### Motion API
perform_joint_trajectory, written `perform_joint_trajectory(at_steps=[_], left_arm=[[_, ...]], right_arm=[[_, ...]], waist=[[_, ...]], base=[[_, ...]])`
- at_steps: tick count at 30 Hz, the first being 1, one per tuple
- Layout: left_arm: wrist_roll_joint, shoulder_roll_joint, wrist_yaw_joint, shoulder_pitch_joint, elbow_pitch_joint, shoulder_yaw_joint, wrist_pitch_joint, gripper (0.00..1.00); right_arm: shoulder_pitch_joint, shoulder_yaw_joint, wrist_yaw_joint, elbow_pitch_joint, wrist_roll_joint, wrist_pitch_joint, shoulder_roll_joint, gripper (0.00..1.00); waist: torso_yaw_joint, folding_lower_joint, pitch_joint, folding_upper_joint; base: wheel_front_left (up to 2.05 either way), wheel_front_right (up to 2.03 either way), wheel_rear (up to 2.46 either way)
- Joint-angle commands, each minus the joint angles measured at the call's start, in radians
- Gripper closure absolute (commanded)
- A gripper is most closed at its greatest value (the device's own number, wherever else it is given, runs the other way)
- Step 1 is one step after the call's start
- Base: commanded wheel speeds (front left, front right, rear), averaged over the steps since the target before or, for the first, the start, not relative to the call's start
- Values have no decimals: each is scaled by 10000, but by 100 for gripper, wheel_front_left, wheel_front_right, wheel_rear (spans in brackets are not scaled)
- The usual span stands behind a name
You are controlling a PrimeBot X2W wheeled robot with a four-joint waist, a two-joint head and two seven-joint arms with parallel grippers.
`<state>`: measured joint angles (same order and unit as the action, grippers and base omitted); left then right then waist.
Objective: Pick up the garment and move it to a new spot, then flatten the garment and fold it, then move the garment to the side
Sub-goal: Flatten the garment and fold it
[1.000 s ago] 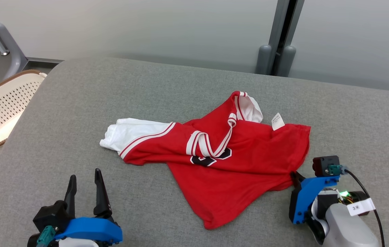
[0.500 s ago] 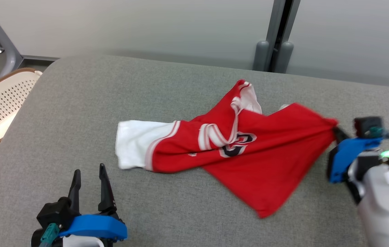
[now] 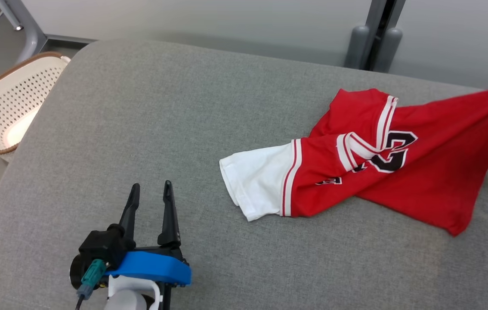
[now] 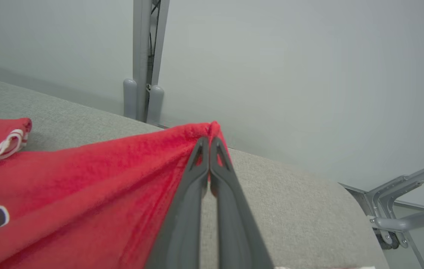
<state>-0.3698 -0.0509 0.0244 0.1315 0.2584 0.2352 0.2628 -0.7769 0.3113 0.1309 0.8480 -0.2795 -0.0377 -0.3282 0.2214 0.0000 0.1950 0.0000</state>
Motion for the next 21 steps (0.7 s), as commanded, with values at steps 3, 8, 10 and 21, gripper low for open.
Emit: perform_joint_trajectory(at_steps=[3, 8, 10, 21], left_arm=[[4, 6, 5, 256, 41, 190, 25, 0], [-21, 8, 79, 245, 146, 215, 25, 0], [-17, 5, 92, 181, 161, 173, 25, 0], [305, 6, -54, -1, 405, -73, 27, 0]], right_arm=[[-289, 259, -3, 65, -344, 314, 248, 2], [-145, 327, -3, 385, -370, 997, 796, 0], [44, 246, -3, 440, -343, 1411, 946, 0], [2436, 152, -1, -594, 575, 2968, 2320, 0]], waist=[[60, 0, 134, 0], [-175, 0, -1, 0], [-345, 0, -107, 0], [-1345, 0, -932, 0]], base=[[0, 0, 0], [0, 0, 0], [0, 0, 0], [0, 0, 0]])
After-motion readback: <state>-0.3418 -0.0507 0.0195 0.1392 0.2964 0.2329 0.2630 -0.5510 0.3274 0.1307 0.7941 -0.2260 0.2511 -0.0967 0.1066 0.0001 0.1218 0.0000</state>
